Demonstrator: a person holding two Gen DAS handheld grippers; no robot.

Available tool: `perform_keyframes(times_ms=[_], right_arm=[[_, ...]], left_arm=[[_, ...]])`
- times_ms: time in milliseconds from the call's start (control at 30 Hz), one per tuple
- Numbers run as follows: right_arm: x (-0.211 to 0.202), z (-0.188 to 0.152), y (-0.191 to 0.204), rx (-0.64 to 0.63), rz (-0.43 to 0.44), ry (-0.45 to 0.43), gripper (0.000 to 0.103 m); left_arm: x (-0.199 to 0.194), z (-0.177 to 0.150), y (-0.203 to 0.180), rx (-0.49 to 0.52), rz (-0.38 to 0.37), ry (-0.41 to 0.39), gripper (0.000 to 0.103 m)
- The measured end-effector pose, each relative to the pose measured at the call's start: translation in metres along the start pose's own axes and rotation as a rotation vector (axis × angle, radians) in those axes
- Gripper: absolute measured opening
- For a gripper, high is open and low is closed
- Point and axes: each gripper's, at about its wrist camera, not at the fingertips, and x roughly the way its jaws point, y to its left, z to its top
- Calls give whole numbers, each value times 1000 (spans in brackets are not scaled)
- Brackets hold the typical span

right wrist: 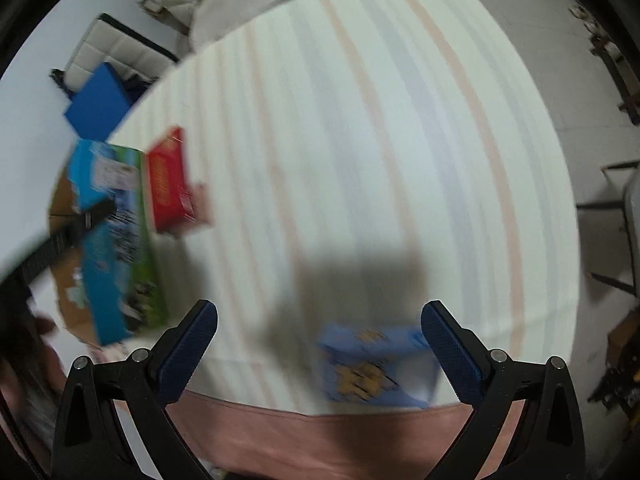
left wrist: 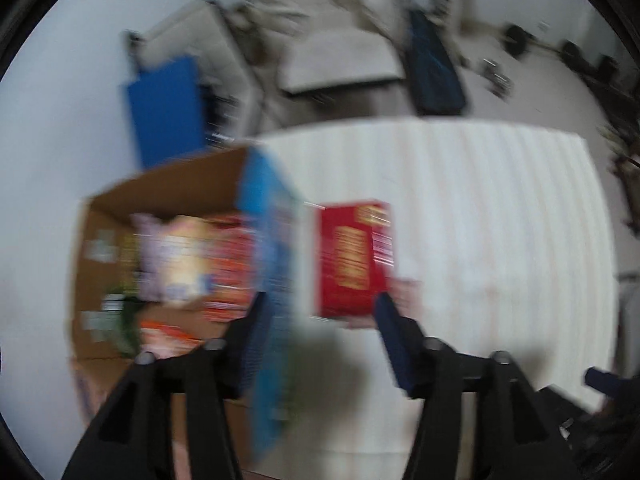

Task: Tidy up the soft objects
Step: 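Grasp the red packet with the right tool while the left tool moves toward the blue wipes pack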

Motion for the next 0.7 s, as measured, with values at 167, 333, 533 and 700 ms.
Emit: perform_keyframes(times_ms=[167,333,533,700], right_arm=[[18,38,66,-78,13,9,103],[71,72,129,-90,36,58,100],[127,88,185,-132,-36,67,95],[143,79,204,-194,-168,54,74]], left_arm=[[-7,6,73,-161,109,-73,61],[20,10,101,-198,203,-16,65],[47,7,121,-240,180,61,65],[52,2,128,-242,172,70,65]])
